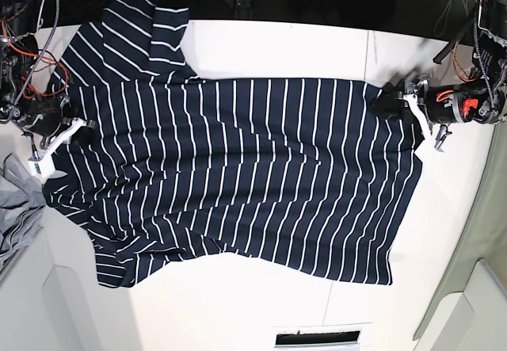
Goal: Layout the t-shirt on the table in an organized manner, then fold the t-shirt properly
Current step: 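Smooth the shirt flat with both grippers and release, then grasp the shirt edge opposite the collar with both grippers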
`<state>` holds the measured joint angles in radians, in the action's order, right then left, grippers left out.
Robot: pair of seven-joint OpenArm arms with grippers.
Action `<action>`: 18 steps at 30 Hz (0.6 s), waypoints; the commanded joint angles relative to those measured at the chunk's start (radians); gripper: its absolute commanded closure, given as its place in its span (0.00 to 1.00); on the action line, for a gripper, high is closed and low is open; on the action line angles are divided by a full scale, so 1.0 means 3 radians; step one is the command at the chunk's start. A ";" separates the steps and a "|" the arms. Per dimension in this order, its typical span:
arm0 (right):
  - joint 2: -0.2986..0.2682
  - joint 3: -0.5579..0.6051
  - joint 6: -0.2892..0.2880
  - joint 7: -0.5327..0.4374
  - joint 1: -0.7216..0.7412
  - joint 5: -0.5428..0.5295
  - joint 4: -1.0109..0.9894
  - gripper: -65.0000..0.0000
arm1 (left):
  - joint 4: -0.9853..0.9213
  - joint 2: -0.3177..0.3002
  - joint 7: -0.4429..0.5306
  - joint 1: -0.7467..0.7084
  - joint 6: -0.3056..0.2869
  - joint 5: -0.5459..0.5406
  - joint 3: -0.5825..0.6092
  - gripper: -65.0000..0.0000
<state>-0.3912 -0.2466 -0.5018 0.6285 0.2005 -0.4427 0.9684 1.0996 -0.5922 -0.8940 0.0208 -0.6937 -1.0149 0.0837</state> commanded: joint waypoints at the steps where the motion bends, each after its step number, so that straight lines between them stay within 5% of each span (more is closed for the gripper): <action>1: -0.0045 -0.0006 0.0089 0.0062 0.0118 0.0145 -0.0081 1.00 | 0.0031 -0.0048 -0.0052 0.0032 -0.0015 -0.0006 -0.0018 0.68; 8: -0.0046 -0.0006 0.0086 0.0097 0.0628 0.0047 -0.0313 1.00 | 0.0084 -0.0069 -0.0062 0.0051 -0.0015 -0.0140 -0.0019 0.68; 18: -0.0225 -0.0164 -0.0036 0.0914 0.0324 -0.0708 0.0556 1.00 | 0.0539 -0.0535 -0.0303 -0.0065 -0.0015 -0.0586 -0.0019 0.67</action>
<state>-0.4370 -0.2882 -0.5064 0.9085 0.2871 -0.6456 1.1267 1.2507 -0.7364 -0.9863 -0.0051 -0.6899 -1.1732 0.0849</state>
